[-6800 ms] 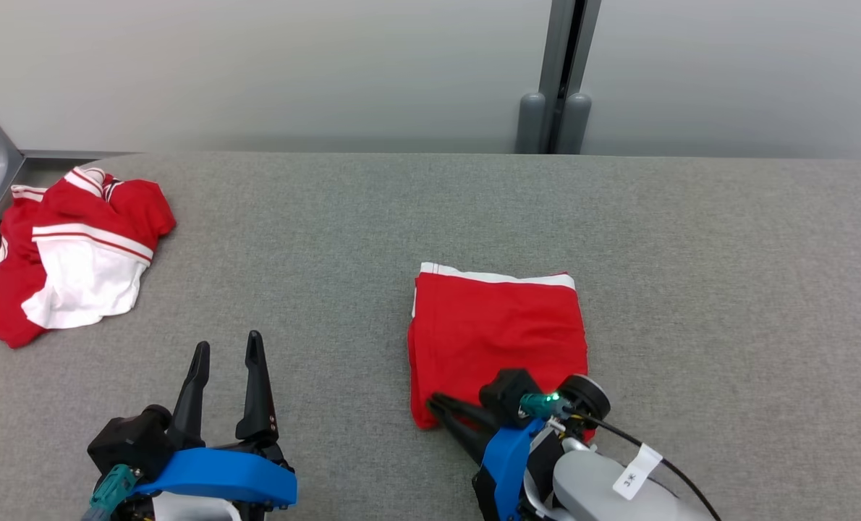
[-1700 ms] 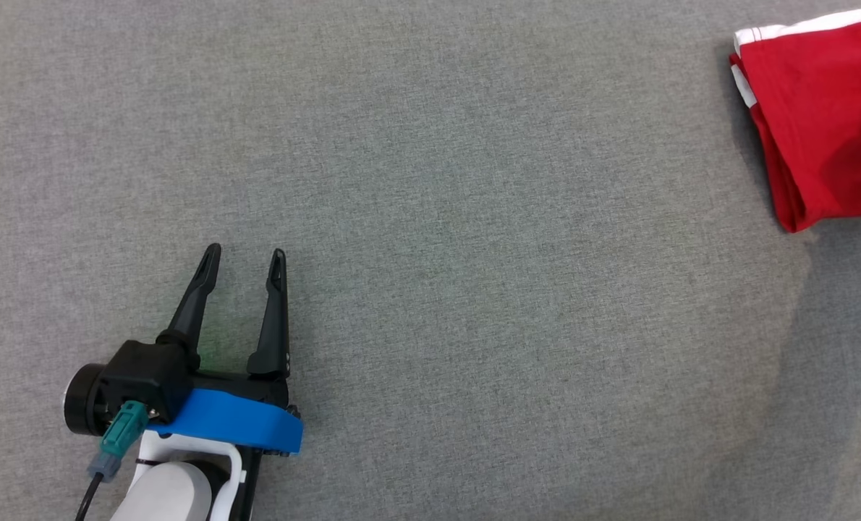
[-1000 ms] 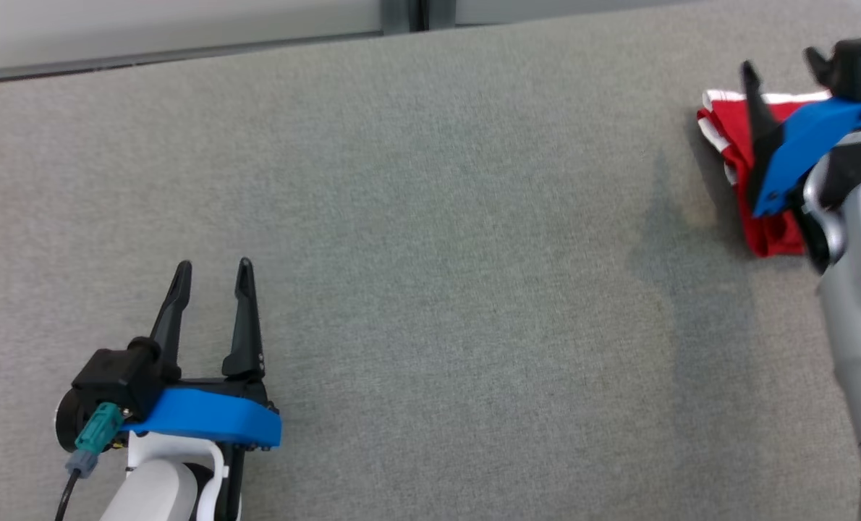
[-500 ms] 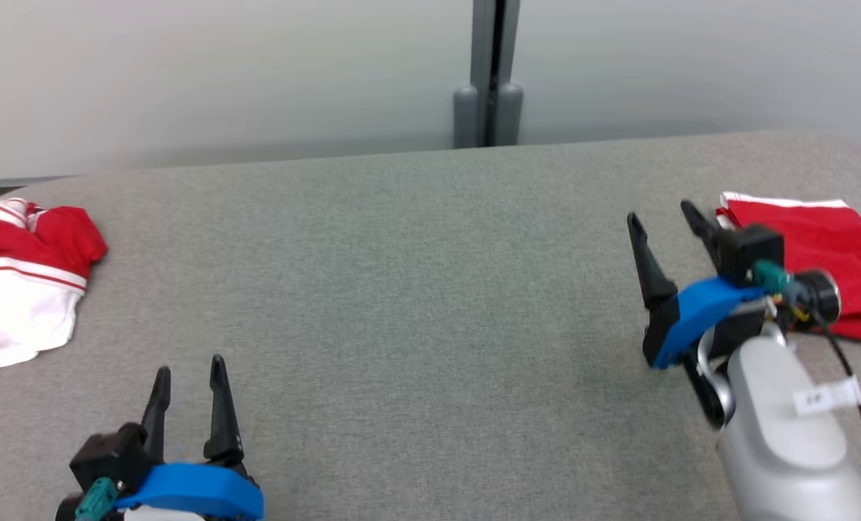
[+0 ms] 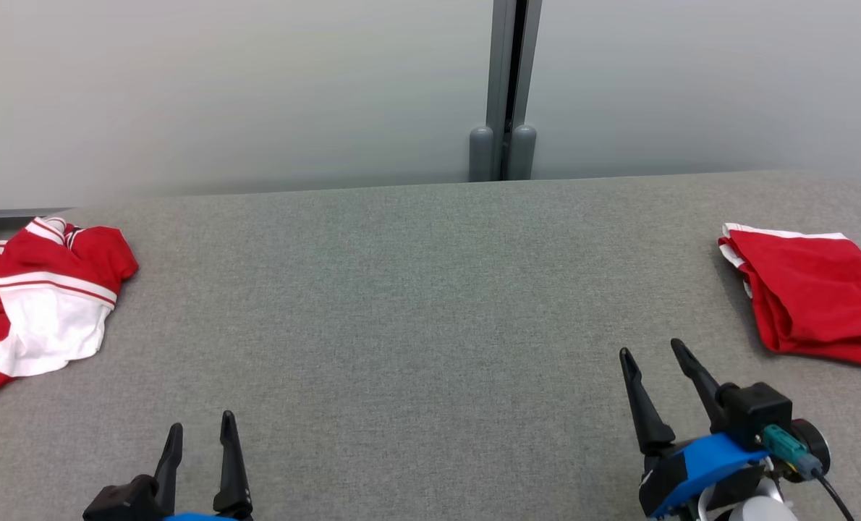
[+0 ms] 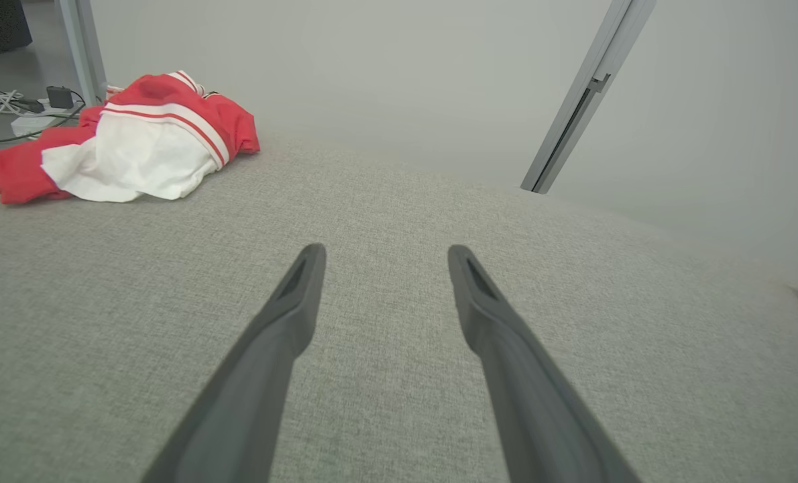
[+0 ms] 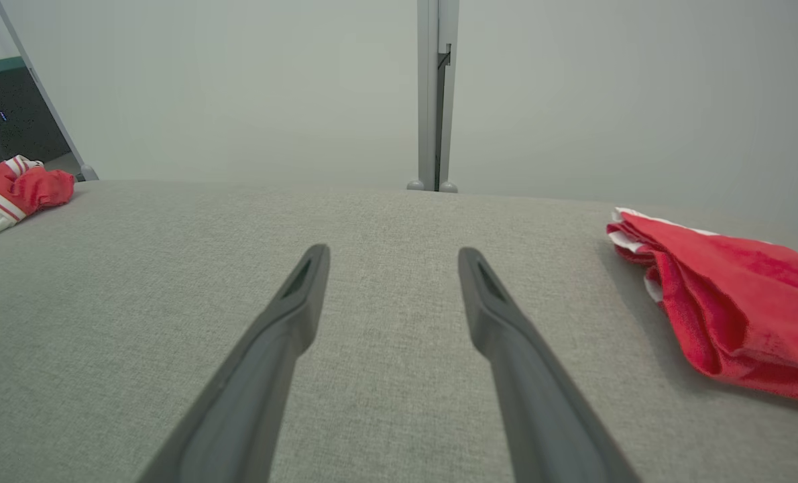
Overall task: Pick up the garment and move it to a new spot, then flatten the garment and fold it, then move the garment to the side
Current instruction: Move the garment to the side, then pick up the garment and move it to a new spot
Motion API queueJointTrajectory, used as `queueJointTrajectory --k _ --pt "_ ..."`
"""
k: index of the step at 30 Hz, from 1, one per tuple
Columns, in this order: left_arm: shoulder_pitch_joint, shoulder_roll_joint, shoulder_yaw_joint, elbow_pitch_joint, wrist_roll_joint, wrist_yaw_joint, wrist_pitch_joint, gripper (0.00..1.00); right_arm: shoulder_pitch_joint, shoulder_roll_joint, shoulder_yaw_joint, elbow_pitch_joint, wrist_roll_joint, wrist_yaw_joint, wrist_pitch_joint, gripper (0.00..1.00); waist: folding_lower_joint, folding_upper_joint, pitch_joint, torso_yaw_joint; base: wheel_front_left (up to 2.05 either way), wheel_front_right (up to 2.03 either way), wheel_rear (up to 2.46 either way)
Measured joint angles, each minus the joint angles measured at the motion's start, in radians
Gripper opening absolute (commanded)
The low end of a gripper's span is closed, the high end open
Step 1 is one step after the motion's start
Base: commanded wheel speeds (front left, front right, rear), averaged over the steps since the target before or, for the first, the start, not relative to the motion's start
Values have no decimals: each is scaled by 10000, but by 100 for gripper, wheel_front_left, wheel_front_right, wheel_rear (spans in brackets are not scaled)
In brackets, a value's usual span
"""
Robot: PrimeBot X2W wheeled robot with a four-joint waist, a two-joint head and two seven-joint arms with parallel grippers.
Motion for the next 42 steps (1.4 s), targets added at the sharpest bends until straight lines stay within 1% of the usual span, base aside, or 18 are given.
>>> queueJointTrajectory --k 4,8,29,32,37,42 --pt "180 12 10 -94 8 58 -2 100 539 -2 234 -604 391 0 171 100 0 0 -141 -65 0 0 0" --pt "262 33 -63 -198 67 105 -4 100 875 0 380 -819 535 0 268 100 1 0 -241 -72 0 0 0" --pt "353 104 -282 -391 100 219 148 100 1127 0 313 -934 642 0 481 100 2 0 -351 90 0 0 0" --pt "351 104 -313 -435 100 230 153 100 1190 -2 211 -926 552 0 487 100 2 0 -416 333 0 0 0" --pt "331 240 -259 -593 104 314 198 100 1310 0 174 -976 527 0 487 100 2 1 -627 1345 0 0 0" --pt "358 372 -190 -763 100 393 267 100 1298 -2 382 -1003 677 0 487 100 1 0 -725 2443 0 0 0"
